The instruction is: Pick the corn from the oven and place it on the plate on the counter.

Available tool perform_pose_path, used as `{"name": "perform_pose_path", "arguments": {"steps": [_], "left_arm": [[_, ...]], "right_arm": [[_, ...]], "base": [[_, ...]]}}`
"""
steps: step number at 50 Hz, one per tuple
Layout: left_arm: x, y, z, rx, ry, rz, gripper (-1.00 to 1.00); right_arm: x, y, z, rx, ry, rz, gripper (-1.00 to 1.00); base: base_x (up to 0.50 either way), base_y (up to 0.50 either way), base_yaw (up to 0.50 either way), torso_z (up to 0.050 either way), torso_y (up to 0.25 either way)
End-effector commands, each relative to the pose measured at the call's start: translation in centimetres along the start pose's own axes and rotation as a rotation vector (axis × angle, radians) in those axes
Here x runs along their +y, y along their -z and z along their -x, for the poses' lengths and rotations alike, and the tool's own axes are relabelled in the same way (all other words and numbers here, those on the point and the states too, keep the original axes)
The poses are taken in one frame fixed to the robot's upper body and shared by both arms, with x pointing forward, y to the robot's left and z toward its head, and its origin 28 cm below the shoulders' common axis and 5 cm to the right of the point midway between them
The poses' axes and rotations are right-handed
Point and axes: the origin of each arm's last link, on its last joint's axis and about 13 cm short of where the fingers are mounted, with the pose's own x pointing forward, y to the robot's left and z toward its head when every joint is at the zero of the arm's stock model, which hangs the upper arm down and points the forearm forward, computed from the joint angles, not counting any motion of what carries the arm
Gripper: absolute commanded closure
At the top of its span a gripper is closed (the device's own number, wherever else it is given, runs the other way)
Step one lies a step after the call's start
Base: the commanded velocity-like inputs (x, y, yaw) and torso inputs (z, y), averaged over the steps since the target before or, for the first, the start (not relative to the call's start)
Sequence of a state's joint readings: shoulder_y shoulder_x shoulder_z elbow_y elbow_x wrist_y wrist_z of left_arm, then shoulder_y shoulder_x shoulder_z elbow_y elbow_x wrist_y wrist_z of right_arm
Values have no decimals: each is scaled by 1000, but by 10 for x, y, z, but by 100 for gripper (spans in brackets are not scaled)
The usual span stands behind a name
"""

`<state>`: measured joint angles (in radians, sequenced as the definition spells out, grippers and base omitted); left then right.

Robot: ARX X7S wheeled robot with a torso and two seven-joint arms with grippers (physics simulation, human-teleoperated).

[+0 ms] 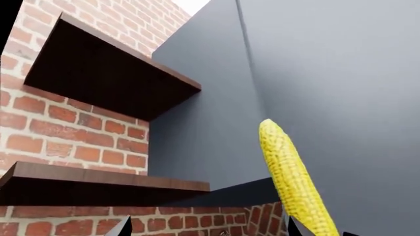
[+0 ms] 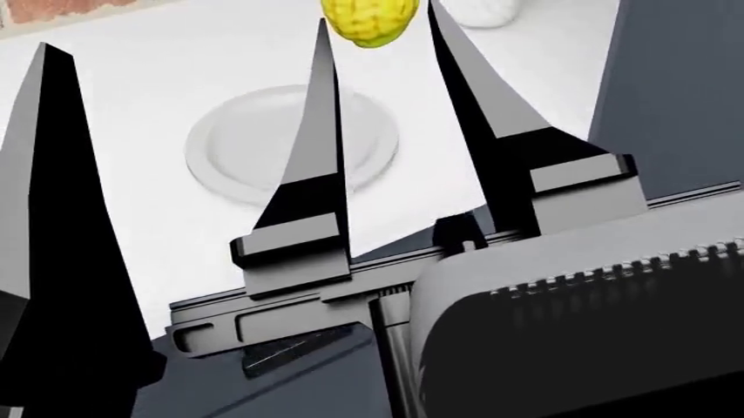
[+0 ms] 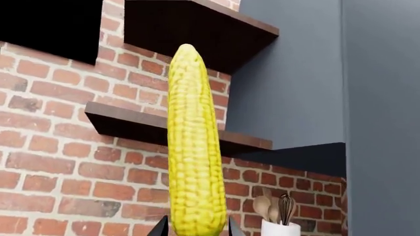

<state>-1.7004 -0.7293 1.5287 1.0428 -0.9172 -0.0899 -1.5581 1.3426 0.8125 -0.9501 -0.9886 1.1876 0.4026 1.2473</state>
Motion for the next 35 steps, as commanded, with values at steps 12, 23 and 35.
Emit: {"name": "perform_pose_path", "arguments": {"steps": [12,23,35], "left_arm": [[-1,-2,-1,-5,3,1,-100],[-1,-1,0,-4,4,2,-100],[-3,-5,-3,-16,8,5,-100]], "right_arm": [[-1,-2,-1,-14,-3,10,100],[-1,-4,-2,-40,-6,5,100],[-2,-7,-10,69,-34,5,100]], "base": [[268,422,0,0,2],[171,269,0,0,2],[0,0,0,0,0]]}}
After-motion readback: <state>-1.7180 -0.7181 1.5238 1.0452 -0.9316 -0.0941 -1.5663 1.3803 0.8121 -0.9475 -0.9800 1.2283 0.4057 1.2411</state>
